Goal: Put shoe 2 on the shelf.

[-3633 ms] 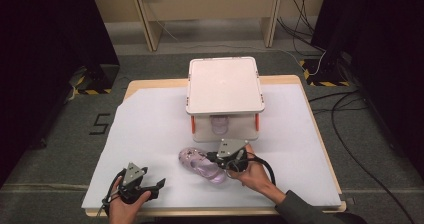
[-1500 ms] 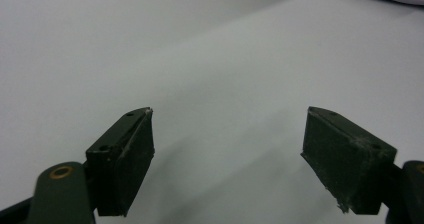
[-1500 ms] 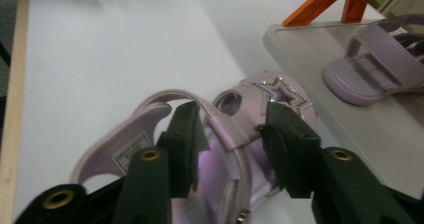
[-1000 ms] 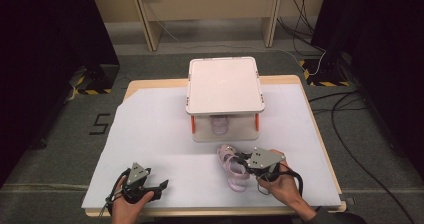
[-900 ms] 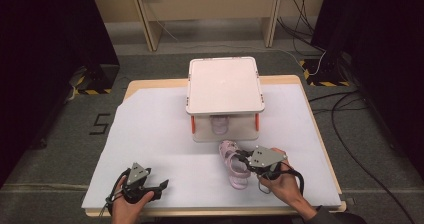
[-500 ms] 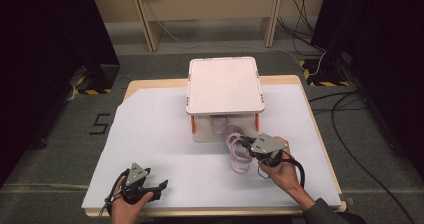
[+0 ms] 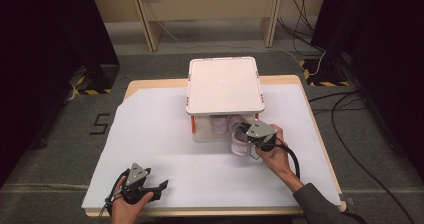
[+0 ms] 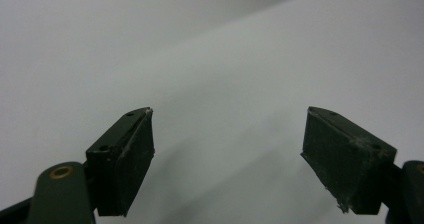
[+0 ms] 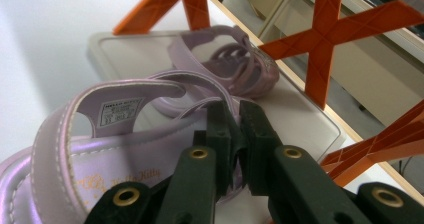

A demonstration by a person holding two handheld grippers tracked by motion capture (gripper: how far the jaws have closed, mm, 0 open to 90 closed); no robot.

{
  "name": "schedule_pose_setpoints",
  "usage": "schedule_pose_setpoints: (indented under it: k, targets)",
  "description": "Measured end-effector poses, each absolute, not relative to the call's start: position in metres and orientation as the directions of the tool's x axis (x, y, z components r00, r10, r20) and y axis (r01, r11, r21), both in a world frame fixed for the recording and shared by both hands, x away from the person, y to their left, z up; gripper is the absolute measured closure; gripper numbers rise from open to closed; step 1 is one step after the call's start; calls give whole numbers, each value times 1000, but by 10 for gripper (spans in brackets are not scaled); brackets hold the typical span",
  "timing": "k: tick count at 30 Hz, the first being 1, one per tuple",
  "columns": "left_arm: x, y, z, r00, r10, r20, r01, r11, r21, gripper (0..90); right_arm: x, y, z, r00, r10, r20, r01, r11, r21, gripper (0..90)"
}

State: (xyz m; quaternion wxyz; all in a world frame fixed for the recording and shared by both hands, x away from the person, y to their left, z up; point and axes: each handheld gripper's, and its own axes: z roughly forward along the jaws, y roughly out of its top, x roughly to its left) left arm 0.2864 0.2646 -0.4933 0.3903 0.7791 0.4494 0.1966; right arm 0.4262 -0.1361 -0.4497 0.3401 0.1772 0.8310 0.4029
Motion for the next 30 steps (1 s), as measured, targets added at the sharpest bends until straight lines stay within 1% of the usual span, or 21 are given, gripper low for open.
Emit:
schedule_pose_setpoints:
  k: [3,4,5,8,14,16,18,19,20,21,22,23,24,25,26,27,28,29,30]
  targets:
    - [287,264,-494,521,853,-45,547,-293,784,202,430,-133,-453,-700,573,-426,26,617,786,845]
    - [287,264,-493,520,853,-45,547,-292,784,203,434,-133,-454,-699,564,-439,12,623,782,845]
    - [286,264,-493,520,853,-45,546,-292,785,202,434,-131,-455,-701,577,-420,25,609,793,843]
    - [286,265,-493,519,854,-43,546,-293,785,202,434,-129,-454,-687,570,-451,9,627,779,841]
    - [286,263,-493,524,851,-42,548,-299,781,203,438,-133,-453,-657,586,-475,3,632,775,832]
    - [286,263,-493,525,850,-42,547,-299,782,202,439,-133,-454,-659,588,-468,13,631,776,826]
    - [286,264,-493,523,851,-43,547,-297,782,202,440,-134,-458,-667,587,-459,18,629,777,792]
    - [286,264,-493,524,851,-43,545,-296,784,202,441,-132,-459,-675,587,-447,28,626,779,720]
    - [286,264,-493,524,851,-43,545,-296,785,202,440,-131,-459,-674,596,-436,43,621,783,696]
    - [286,264,-493,524,851,-43,545,-296,785,202,440,-131,-459,-674,596,-436,43,621,783,696]
    - [286,264,-493,526,850,-41,545,-299,783,202,439,-130,-458,-675,596,-435,36,615,788,665]
    - [286,264,-493,526,850,-41,545,-299,783,202,439,-130,-458,-675,596,-435,36,615,788,665]
    - [286,263,-493,526,850,-41,544,-299,784,202,439,-131,-456,-673,611,-416,51,600,798,611]
    - [286,263,-493,526,850,-41,544,-299,784,202,439,-131,-456,-673,611,-416,51,600,798,611]
    - [285,263,-493,526,849,-42,544,-298,784,202,438,-134,-454,-681,628,-377,81,576,813,566]
    - [285,263,-493,526,849,-42,544,-298,784,202,438,-134,-454,-681,628,-377,81,576,813,566]
    - [285,264,-492,525,850,-41,544,-298,784,202,436,-138,-452,-687,641,-342,99,548,830,524]
    - [285,264,-492,525,850,-41,544,-298,784,202,436,-138,-452,-687,641,-342,99,548,830,524]
    - [285,264,-492,525,850,-42,543,-297,785,202,433,-141,-451,-693,652,-309,120,526,842,503]
